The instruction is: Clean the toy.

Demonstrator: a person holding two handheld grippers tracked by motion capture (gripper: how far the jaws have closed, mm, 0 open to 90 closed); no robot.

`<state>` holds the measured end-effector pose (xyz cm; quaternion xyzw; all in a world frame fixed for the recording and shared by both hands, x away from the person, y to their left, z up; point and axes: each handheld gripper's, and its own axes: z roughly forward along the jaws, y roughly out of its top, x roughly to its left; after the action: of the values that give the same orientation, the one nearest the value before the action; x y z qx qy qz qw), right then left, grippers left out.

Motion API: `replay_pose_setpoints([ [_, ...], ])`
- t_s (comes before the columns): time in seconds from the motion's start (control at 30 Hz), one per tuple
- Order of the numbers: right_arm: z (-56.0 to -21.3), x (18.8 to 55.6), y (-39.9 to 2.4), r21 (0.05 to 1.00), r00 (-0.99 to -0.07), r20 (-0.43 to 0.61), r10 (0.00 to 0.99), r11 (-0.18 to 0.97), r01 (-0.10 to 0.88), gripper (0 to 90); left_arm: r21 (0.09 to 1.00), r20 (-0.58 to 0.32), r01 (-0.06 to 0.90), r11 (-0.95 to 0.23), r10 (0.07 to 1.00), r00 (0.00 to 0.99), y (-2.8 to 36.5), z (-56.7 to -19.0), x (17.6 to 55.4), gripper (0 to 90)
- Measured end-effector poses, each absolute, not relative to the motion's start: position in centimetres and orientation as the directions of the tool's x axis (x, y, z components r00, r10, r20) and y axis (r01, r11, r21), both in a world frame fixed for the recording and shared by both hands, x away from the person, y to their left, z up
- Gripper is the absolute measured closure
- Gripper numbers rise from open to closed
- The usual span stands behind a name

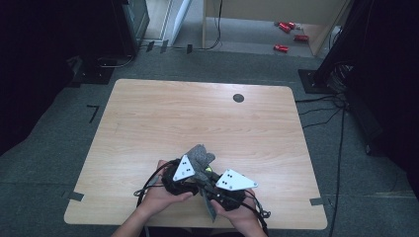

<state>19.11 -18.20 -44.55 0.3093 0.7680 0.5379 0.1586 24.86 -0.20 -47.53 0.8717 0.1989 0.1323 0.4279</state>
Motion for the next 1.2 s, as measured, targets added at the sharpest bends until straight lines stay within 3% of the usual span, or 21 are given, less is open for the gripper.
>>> replay_pose_setpoints([
  [0.2, -44.5, 20.0, -19.7, 0.926, -0.708, 0.116, 0.696, 0.182, 0.331, 75.4, 0.796, 0.078, 0.211, -0.567, 0.442, 0.894, -0.6, -47.4, 24.6, 34.9],
  [0.4, -44.3, 21.1, -22.7, 0.925, -0.649, 0.168, 0.742, 0.109, 0.364, 75.4, 0.836, 0.039, 0.229, -0.498, 0.471, 0.882, 1.1, -46.8, 25.4, 34.9],
  [0.6, -44.0, 21.3, -23.2, 0.923, -0.684, 0.264, 0.68, 0.027, 0.383, 75.4, 0.875, 0.063, 0.148, -0.461, 0.411, 0.91, 1.0, -47.0, 24.9, 34.9],
  [0.87, -45.7, 21.8, -23.0, 0.897, -0.663, 0.3, 0.686, 0.033, 0.44, 75.9, 0.925, 0.011, 0.152, -0.349, 0.422, 0.906, 2.6, -46.2, 25.3, 34.9],
  [1.2, -44.5, 21.6, -23.4, 0.896, -0.695, 0.379, 0.611, -0.055, 0.441, 75.6, 0.914, 0.01, 0.144, -0.379, 0.375, 0.927, 2.0, -47.0, 25.1, 34.8],
])
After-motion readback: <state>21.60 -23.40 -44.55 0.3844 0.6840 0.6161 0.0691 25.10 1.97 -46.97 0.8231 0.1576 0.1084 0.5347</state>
